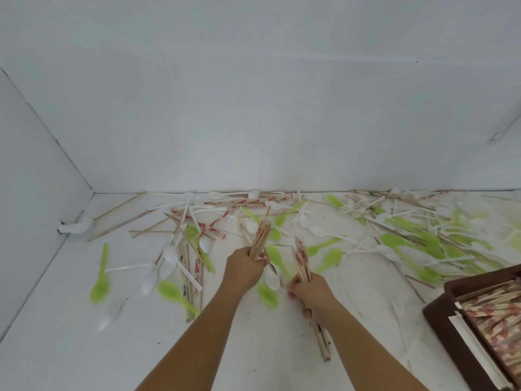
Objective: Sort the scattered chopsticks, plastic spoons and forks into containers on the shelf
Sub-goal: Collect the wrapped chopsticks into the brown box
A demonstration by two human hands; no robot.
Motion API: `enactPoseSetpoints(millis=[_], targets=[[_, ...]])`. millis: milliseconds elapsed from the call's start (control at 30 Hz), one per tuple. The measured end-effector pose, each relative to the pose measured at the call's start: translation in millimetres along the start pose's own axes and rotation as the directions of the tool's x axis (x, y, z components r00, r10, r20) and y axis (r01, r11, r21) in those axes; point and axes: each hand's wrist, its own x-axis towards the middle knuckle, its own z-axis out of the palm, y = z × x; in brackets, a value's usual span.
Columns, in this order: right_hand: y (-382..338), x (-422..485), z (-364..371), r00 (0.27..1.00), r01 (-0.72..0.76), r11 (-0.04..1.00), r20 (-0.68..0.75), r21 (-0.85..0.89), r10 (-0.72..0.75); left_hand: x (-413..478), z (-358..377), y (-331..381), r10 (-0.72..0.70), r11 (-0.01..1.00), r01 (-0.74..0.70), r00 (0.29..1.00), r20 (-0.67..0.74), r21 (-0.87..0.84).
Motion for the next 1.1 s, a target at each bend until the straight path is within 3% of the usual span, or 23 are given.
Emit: enactPoseSetpoints(millis=[133, 267, 467, 567, 700, 733, 800, 833, 900, 1000, 1100], targets=[[-18.0, 13.6, 19.7, 0.979, 0.116, 0.976, -0.144, -0.183, -0.143, 21.9, 17.5, -6.6, -0.064, 0.989, 0.07, 0.997, -0.051, 0.127], [-35.6, 22.3, 28.2, 0.97, 0.164, 0.931, -0.116, -0.326, -0.212, 27.0, 21.5, -15.6, -0.091, 0.991, 0.1, 0.99, -0.104, 0.085], [-45.2, 38.4, 33.3, 0.978, 0.199, 0.896, 0.029, -0.397, -0.205, 27.3, 18.4, -12.2, -0.083, 0.995, 0.087, 0.993, -0.089, 0.041], [-49.4, 42.7, 31.4, 0.979, 0.204, 0.929, 0.058, -0.309, -0.195, 26.1, 14.5, -13.6, -0.099, 0.995, 0.1, 0.991, -0.088, 0.005], [-50.6, 39.4, 21.2, 0.945, 0.156, 0.953, 0.32, -0.26, -0.068, 23.7, -3.3, -23.8, -0.159, 0.981, 0.127, 0.959, -0.233, -0.147], [-50.1, 40.0, 20.0, 0.953, 0.15, 0.957, 0.293, -0.248, -0.073, 22.7, -9.0, -25.3, -0.167, 0.978, 0.124, 0.947, -0.275, -0.166], [-47.7, 44.1, 17.2, 0.987, 0.158, 0.947, 0.062, -0.278, -0.147, 22.9, -16.3, -26.1, -0.151, 0.981, 0.102, 0.936, -0.318, -0.165], [-46.6, 45.3, 16.2, 0.979, 0.17, 0.924, -0.05, -0.343, -0.198, 24.0, -17.2, -25.4, -0.135, 0.985, 0.091, 0.939, -0.315, -0.149], [-45.1, 45.5, 16.7, 0.956, 0.183, 0.881, -0.13, -0.437, -0.263, 27.4, -16.6, -23.9, -0.118, 0.988, 0.083, 0.951, -0.287, -0.13], [-45.6, 41.9, 24.1, 0.956, 0.182, 0.787, -0.083, -0.59, -0.282, 34.1, -16.8, -25.4, -0.137, 0.988, 0.111, 0.954, -0.268, -0.11], [-46.2, 38.2, 33.1, 0.926, 0.231, 0.526, 0.019, -0.818, -0.378, 36.6, -18.5, -30.0, -0.12, 0.992, 0.105, 0.95, -0.289, -0.066]])
